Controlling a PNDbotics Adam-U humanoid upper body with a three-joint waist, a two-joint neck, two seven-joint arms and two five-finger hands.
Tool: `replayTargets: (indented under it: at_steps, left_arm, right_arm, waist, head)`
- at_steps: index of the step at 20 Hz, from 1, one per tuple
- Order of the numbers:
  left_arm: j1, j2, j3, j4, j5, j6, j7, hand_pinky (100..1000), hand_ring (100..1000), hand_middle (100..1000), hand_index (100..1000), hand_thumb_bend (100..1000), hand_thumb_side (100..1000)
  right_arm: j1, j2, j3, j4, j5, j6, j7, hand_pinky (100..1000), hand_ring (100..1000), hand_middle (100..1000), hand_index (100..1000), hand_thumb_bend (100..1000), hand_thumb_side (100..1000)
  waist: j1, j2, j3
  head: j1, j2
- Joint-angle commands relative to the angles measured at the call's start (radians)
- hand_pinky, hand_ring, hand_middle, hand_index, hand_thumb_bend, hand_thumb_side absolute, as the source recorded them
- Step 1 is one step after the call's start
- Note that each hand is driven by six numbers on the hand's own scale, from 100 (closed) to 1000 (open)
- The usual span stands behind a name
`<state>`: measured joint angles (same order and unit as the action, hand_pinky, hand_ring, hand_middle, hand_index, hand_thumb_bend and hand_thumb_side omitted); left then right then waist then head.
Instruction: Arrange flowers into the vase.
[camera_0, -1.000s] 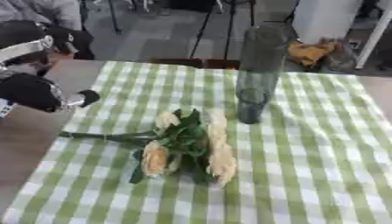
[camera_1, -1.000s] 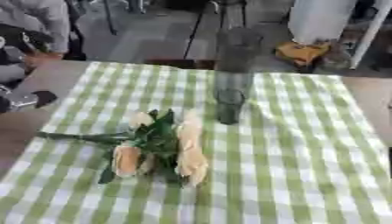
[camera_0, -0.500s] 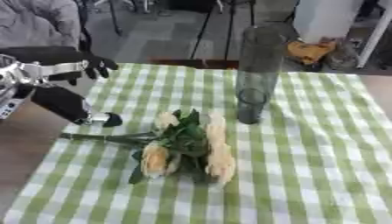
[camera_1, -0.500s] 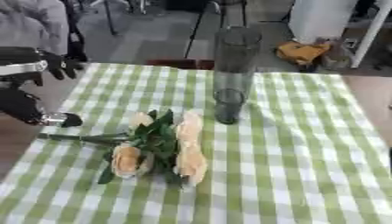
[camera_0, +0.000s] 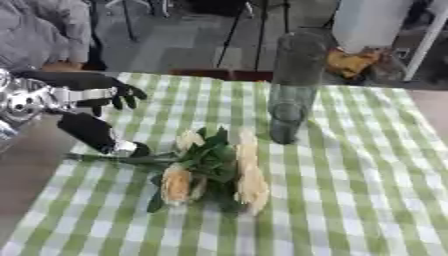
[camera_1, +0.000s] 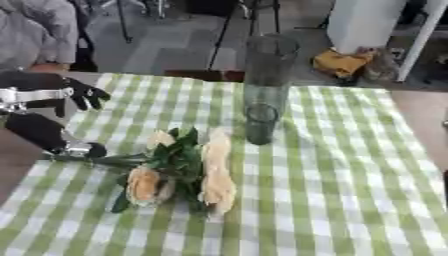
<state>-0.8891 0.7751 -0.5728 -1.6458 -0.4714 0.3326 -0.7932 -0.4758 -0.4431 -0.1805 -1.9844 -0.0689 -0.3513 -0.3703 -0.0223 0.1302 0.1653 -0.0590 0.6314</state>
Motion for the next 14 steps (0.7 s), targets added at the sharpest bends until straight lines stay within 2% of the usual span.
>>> replayTargets:
  at_steps: [1,5,8,11,14]
  left_arm:
    - [-0.015,0.014,-0.009,0.009,0.004,0.007,0.033,638,817,834,1000,562,505]
    - [-0.006,0.014,-0.028,0.021,-0.037,-0.001,0.085,681,847,858,1000,682,577]
    - [0.009,0.016,-0.036,0.031,-0.064,-0.009,0.119,665,838,839,995,683,573]
    - [0.023,0.015,-0.041,0.035,-0.077,0.002,0.182,601,792,797,957,668,560]
    - [0.032,0.011,-0.059,0.037,-0.079,0.009,0.228,590,775,796,952,652,553]
  right_arm:
    - [-0.016,-0.016,-0.002,-0.016,-0.012,0.001,0.002,750,833,844,858,100,1000]
    - [-0.019,-0.014,-0.001,-0.016,-0.014,0.001,0.004,750,831,843,856,100,1000]
    - [-0.018,-0.013,-0.002,-0.016,-0.015,0.001,0.002,750,830,842,856,100,1000]
    - [-0.017,-0.013,-0.002,-0.016,-0.016,0.002,0.0,749,829,841,855,100,1000]
    - [-0.017,-0.012,-0.002,-0.016,-0.017,0.001,-0.001,749,829,840,855,100,1000]
  waist:
    - [0.001,-0.01,-0.001]
    - [0.004,-0.007,0.001]
    - [0.007,-0.008,0.002]
    - [0.009,-0.009,0.001]
    - [0.01,-0.009,-0.001]
  head:
    - [-0.009,-0.003]
    - [-0.023,0.015]
    - [-0.03,0.016]
    - [-0.037,0.01]
    - [-0.039,0.006]
